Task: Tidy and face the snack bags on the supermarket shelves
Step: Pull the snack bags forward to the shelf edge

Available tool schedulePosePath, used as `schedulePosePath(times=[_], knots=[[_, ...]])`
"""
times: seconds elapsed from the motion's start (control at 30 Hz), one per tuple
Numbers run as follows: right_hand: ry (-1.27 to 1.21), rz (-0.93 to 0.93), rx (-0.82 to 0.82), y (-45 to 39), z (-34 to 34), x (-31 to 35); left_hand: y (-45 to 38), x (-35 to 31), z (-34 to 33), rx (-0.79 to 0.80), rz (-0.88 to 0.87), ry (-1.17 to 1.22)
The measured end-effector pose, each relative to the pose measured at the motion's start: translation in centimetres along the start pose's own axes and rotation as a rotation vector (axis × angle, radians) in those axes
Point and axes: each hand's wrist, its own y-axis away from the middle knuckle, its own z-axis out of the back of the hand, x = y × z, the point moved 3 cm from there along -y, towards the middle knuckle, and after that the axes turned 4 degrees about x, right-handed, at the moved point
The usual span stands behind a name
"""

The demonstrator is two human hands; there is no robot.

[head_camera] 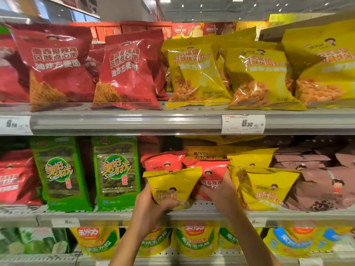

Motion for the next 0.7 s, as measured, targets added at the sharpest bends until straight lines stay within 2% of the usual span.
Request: schedulePosePath(times=[0.23, 0.47, 0.7], knots=[[0.022, 0.063, -0.085, 1.0, -0.1, 0.2, 1.2, -1.2, -0.2, -0.041, 0.038, 0.072], [-0.104, 0.085, -0.182, 2.9, 0.7, 2.7, 2.8, -2.6, 1.9, -0.156, 0.121, 0.162], [-0.097, 0.173, -0.261, 5.1, 1.7, 4.5, 3.3, -2.2, 3.8, -0.169, 0.12, 0.233]])
